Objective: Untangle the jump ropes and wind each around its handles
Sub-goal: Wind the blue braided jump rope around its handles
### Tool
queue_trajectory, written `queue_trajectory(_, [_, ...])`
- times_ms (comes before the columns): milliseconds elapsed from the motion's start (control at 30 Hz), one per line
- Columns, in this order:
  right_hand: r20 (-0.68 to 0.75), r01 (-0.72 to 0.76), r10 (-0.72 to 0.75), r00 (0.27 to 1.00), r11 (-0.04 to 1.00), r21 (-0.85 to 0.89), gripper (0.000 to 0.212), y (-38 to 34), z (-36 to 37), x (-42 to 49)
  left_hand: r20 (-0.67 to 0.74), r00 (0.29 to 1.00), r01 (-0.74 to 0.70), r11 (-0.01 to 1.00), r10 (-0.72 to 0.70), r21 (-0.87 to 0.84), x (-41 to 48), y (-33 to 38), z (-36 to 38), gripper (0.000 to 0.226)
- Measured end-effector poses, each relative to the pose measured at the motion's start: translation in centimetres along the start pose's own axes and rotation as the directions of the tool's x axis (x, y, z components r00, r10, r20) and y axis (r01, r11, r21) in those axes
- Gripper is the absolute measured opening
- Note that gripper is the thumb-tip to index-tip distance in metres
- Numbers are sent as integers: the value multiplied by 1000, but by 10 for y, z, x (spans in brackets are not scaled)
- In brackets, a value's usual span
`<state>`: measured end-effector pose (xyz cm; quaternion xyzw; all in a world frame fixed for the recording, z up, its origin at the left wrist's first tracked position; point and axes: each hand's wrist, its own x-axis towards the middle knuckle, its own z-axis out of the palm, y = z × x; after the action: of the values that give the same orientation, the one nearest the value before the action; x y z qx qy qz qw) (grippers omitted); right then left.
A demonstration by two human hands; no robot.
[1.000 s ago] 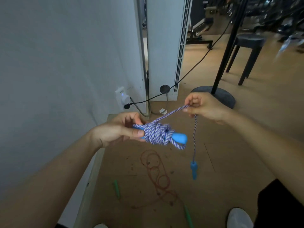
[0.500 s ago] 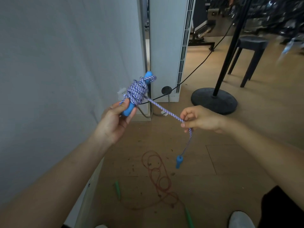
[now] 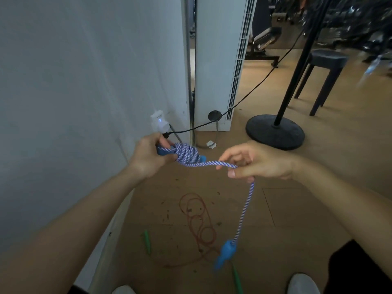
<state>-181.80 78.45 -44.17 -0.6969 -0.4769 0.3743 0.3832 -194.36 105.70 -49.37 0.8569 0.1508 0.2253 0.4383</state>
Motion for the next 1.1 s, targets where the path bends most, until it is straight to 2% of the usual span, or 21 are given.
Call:
queue_trajectory(67, [-105, -13, 11, 994, 1000, -21, 15, 2, -5, 0, 170, 985, -42, 995, 26, 86, -4, 2, -1, 35])
queue_trajectory(133, [-198, -25, 16, 980, 999, -42, 12, 5, -10, 0, 330, 944, -60, 994, 28, 88, -7, 6, -3, 33])
queue_trajectory(267, [-316, 8, -27, 948, 998, -62, 11, 10, -18, 2, 593, 805, -14, 999, -11, 38, -15, 22, -8, 31])
queue_trajectory(367, [-368, 39, -61, 928, 997, -68, 16, 17, -22, 5, 707, 707, 66, 994, 12, -82, -22, 34, -5, 32])
queue_trajectory(433, [-394, 44, -72, 916, 996, -79, 17, 23, -23, 9, 721, 691, 114, 978, 46, -172, -24, 40, -4, 32])
queue_trajectory(533, [-430, 36, -56, 901, 998, -54, 12, 29, -26, 13, 660, 749, 246, 900, 59, -360, -24, 46, -4, 33])
queue_trajectory(633, [-458, -12, 0, 889, 1000, -24, 7, 35, -30, 16, 542, 840, 371, 711, 16, -597, -23, 47, -5, 46])
queue_trajectory(700, [-471, -30, 28, 882, 1000, 5, 7, 41, -30, 19, 438, 897, 393, 565, -62, -725, -22, 47, -3, 53])
queue_trajectory(800, [-451, -62, 71, 890, 997, 34, 10, 48, -19, 23, 322, 928, 371, 373, -189, -850, -18, 49, 1, 65])
queue_trajectory(867, [-399, -62, 89, 913, 995, 79, 6, 49, -3, 26, 258, 925, 339, 300, -278, -891, -15, 47, 6, 45])
queue_trajectory(967, [-273, -73, 103, 956, 990, 119, 5, 46, 26, 28, 174, 913, 305, 332, -370, -893, -14, 45, 13, 11])
queue_trajectory(1067, [-138, -61, 66, 988, 997, 44, 15, 38, 56, 27, 32, 914, 237, 465, -405, -853, -14, 40, 17, 28])
queue_trajectory(1100, [-102, -54, 54, 993, 999, 6, 21, 34, 64, 25, -22, 919, 213, 542, -394, -813, -15, 38, 18, 29])
